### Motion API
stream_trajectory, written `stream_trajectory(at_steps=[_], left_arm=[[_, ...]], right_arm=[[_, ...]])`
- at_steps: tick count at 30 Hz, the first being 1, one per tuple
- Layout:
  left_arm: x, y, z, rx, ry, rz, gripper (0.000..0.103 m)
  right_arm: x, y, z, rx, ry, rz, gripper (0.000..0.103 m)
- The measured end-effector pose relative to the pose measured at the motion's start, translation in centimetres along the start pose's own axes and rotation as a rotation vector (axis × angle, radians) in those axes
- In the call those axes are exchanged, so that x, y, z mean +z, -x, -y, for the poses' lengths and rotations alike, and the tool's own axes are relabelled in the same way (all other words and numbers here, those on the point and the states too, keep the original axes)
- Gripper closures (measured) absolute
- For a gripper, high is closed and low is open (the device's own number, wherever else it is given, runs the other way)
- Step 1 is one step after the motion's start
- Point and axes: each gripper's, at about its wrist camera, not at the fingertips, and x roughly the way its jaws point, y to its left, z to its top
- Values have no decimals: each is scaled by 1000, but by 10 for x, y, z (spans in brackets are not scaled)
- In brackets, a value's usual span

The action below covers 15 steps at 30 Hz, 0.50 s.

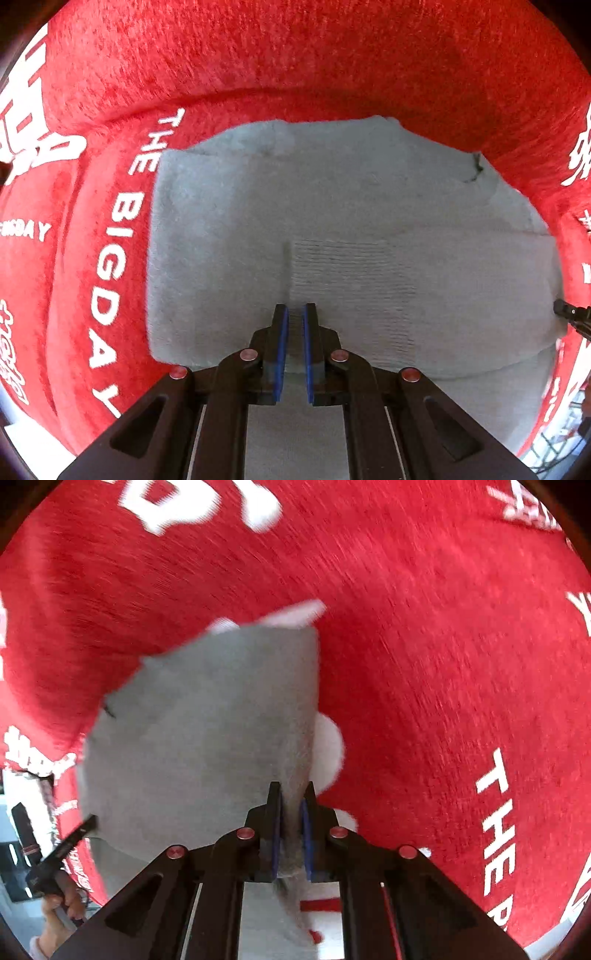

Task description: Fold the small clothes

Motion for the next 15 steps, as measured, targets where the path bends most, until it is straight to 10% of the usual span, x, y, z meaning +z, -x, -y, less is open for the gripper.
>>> stream_trajectory(at_steps=[15], left_arm=[[-23,30,-21,26,17,-31,95]], right_arm=[[-52,32,-35,38,-44,18,84]])
